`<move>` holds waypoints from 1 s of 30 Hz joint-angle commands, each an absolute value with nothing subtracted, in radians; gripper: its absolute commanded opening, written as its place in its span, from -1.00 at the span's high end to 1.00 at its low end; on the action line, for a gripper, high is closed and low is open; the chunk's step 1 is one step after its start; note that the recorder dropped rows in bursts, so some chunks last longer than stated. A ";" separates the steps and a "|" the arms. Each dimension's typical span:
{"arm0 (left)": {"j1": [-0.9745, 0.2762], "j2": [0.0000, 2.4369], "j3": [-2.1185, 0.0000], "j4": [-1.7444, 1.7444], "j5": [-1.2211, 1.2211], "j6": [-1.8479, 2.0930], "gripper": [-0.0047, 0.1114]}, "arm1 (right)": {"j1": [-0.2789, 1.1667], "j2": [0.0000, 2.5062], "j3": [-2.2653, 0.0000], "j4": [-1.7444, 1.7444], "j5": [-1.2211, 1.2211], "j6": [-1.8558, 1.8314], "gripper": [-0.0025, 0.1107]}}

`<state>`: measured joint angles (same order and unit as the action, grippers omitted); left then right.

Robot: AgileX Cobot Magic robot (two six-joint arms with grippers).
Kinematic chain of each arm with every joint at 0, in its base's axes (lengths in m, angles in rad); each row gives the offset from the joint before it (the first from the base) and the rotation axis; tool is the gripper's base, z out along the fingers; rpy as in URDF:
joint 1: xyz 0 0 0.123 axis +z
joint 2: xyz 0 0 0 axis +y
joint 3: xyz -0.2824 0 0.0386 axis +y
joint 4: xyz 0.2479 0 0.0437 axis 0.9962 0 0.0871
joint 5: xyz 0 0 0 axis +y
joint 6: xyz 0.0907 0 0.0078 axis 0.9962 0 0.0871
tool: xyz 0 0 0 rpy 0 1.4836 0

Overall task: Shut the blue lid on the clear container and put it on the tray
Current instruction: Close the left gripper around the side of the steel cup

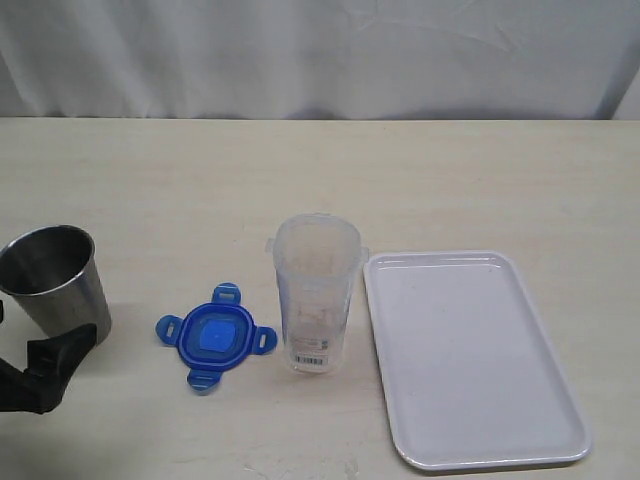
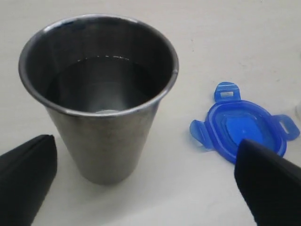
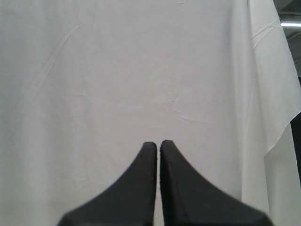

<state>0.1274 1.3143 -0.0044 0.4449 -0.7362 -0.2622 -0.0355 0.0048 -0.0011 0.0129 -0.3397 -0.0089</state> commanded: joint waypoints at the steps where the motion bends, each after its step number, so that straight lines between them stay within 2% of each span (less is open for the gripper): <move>1: 0.134 1.435 0.000 0.403 -0.835 -0.206 -0.73 | -0.032 0.000 0.000 0.012 -0.347 -0.006 0.89; 10: 0.134 1.627 -0.047 0.379 -0.951 -0.171 -0.73 | -0.032 0.000 0.000 0.012 -0.347 -0.006 0.89; 30: 0.134 1.674 -0.150 0.321 -0.970 -0.134 -0.73 | -0.032 0.000 0.000 0.012 -0.347 -0.006 0.89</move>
